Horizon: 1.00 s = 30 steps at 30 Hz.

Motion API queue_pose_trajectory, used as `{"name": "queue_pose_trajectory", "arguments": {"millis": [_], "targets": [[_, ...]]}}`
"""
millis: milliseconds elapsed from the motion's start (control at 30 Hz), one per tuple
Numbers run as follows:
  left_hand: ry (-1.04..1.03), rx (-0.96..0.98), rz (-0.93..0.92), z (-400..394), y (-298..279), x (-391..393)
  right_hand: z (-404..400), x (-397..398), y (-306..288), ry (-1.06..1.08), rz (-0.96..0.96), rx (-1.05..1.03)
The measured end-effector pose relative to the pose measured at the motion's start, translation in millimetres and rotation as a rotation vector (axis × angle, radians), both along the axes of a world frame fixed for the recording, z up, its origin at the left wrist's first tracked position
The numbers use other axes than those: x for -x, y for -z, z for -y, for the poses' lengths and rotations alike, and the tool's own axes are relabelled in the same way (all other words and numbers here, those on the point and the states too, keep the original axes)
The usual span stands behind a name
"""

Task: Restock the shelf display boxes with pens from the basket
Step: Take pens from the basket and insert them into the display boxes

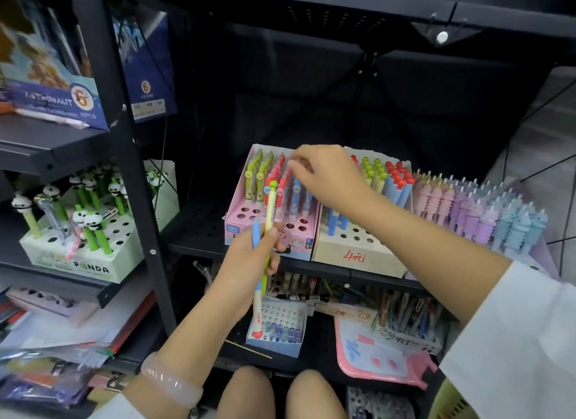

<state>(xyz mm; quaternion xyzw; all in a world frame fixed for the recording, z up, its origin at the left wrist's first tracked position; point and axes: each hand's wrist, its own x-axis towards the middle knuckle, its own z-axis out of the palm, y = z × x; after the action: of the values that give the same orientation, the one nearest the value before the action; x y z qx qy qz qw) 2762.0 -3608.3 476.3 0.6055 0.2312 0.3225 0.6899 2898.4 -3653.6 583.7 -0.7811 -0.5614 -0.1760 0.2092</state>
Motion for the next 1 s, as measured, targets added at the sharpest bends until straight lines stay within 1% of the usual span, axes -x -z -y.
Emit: {"name": "queue_pose_trajectory", "arguments": {"millis": [33, 100, 133, 200, 267, 367, 433, 500, 600, 633, 833, 1000], "targets": [[0.008, 0.001, 0.009, 2, -1, -1, 3, 5, 0, -0.067, -0.158, 0.001], [0.024, 0.002, 0.030, 5, -3, -3, 5, 14, 5, -0.142, -0.453, 0.101], [0.030, 0.001, 0.038, 7, -4, -4, 5, 17, 7, -0.151, -0.553, 0.130], [0.037, 0.016, 0.051, 9, -4, -3, 4, 19, 9, -0.149, -0.638, 0.094], [0.037, 0.032, 0.041, 8, -5, -1, 4, 18, 1, -0.119, -0.600, -0.003], [0.024, 0.050, -0.040, 6, -4, -1, 11, 7, -15, -0.059, -0.513, -0.170], [0.027, 0.070, -0.091, 6, -4, -4, 22, -8, -23, -0.022, -0.452, -0.225], [0.051, 0.151, -0.091, 8, -6, -8, 37, -25, -27, 0.026, -0.399, -0.262], [0.103, 0.344, -0.010, 12, -11, -16, 61, -50, -27, 0.094, -0.308, -0.348], [0.114, 0.354, 0.004, 14, -12, -19, 68, -56, -25, 0.112, -0.287, -0.369], [0.055, 0.116, -0.030, 27, -6, -33, 80, -67, 0, 0.172, -0.248, -0.357], [0.055, 0.065, -0.083, 25, -3, -32, 79, -70, 1, 0.191, -0.146, -0.344]]}}
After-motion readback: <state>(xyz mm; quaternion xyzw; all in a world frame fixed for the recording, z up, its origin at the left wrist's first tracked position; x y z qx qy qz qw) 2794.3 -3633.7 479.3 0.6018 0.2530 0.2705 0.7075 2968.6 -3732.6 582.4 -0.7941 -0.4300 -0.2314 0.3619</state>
